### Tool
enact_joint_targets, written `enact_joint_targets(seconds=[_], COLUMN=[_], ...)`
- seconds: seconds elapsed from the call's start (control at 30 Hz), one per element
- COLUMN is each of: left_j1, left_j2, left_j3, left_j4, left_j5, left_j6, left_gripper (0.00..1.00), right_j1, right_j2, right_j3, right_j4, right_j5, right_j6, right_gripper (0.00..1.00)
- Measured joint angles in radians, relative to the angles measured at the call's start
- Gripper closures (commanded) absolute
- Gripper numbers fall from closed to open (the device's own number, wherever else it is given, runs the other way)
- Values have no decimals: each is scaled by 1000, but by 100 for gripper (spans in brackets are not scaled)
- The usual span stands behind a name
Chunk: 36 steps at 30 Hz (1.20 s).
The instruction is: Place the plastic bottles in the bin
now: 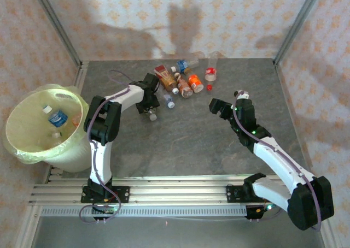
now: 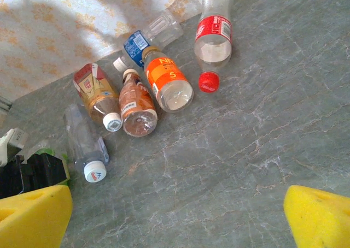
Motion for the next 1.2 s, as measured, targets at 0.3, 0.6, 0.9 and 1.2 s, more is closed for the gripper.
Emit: enact_joint_targets(seconds=[0.3,0.6,0.9,1.2], left_j1=[-7,-28,-28,-29], left_j2=[-129,-286,-397,-551], left_j3=[-88,-122,-128,-129], left_j4=[36,63,59,47], left_j5=[-20,-61,-90,-89], left_j6=[23,26,52,61], left_gripper=[46,47,48,51], right_j1=[0,0,0,0], right_j2=[3,19,34,39], right_j3=[-34,-35,-35,-35], right_j4=[54,85,91,98], right_j5=[-68,-127,-154,-171], right_j6=[-56,-64,-64,-64], right_gripper=[1,1,1,1])
